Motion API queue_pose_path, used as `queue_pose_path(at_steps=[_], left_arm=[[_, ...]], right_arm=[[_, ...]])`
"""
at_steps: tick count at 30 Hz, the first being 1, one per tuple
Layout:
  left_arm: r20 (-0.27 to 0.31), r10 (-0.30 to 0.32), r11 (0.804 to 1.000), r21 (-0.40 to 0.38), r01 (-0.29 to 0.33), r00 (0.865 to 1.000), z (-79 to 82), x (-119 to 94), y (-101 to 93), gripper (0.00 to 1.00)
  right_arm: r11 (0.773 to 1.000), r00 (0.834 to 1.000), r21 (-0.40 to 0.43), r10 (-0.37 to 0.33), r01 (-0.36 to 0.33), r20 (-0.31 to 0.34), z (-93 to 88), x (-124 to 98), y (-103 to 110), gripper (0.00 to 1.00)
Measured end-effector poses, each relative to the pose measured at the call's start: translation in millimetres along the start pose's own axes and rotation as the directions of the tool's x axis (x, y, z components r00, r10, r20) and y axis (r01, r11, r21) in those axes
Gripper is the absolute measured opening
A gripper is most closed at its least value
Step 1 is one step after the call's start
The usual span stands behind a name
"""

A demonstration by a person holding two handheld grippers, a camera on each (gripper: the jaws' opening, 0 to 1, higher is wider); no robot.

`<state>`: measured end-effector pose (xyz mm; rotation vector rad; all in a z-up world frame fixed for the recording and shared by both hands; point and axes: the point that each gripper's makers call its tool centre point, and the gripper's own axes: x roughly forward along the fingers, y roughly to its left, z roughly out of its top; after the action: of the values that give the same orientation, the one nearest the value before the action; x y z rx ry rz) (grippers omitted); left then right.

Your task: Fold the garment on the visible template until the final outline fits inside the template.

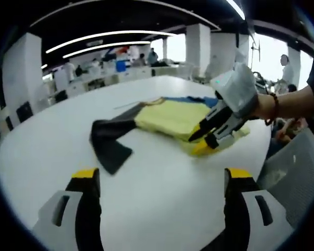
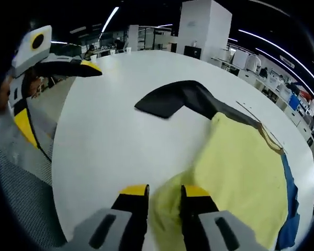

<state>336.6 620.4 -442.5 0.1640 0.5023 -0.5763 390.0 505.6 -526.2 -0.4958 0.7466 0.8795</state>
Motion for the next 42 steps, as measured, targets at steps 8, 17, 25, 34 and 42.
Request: queue_pose_path(at_steps=[8,17,25,34,42], left_arm=[[0.003,-0.002,1.0,-0.008,0.002,1.0,0.9,2,-0.8,0.94],[-0.011,-0.011,1.0,0.0,0.011,1.0,-1.8,4,-2.6,0.92],[-0.012,-0.027,1.0,0.009,0.027,1.0,0.4,8,-5.3,0.92],[-0.011,-0.056,0.998,0.016,0.056,0.998,5.1,19,-13.8,0.91],[-0.013,-0.077,0.997,0.019,0.078,0.997,7.0,26,-16.0,0.87]], right_arm=[[1.0,1.0,-0.009,-0.011,0.011,-0.026,-10.0,10,3,0.13],[1.0,1.0,-0.003,-0.03,0.03,0.007,-4.6,2,-10,0.0],[0.99,0.985,0.141,-0.023,-0.001,0.172,23.7,-37,-29,0.0],[0.938,0.953,0.347,-0.108,0.003,0.284,31.4,-70,-79,0.0],[0.876,0.948,0.48,-0.181,0.036,0.26,9.4,-69,-110,0.0]])
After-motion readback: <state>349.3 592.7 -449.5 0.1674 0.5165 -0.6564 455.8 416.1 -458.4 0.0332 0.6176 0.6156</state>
